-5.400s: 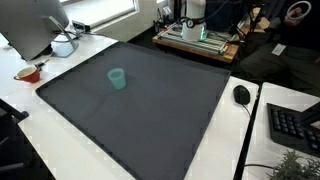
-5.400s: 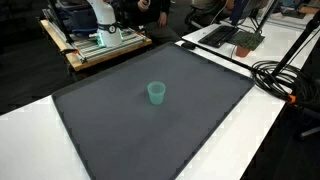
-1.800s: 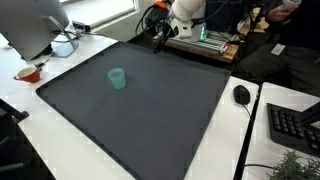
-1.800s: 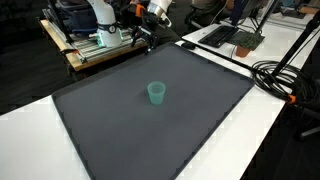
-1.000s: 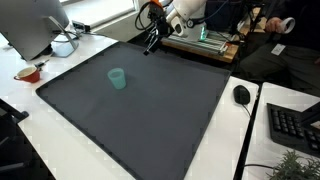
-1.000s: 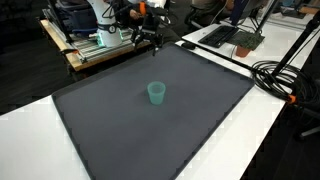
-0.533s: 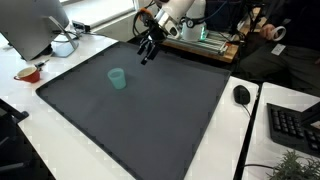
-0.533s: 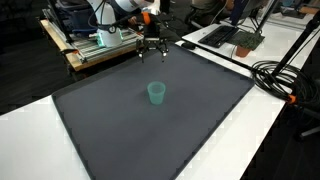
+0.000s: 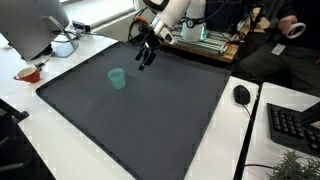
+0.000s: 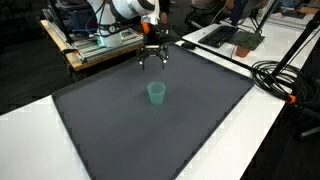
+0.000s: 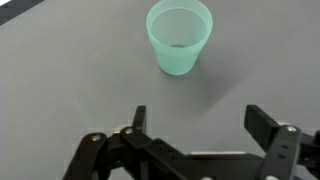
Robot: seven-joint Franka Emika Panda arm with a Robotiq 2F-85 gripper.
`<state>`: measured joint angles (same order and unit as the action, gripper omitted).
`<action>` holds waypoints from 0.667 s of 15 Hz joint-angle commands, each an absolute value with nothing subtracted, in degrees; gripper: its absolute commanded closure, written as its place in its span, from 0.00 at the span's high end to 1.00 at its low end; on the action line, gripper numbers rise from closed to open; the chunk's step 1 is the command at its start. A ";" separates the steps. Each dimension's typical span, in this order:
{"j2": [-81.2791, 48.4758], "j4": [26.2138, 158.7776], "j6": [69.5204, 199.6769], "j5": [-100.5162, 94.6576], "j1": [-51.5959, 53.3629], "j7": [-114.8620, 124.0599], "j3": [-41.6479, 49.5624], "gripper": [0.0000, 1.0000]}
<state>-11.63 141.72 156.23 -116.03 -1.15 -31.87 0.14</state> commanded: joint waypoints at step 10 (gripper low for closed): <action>-22.47 137.18 143.90 -142.46 -1.90 -7.50 -1.29 1.00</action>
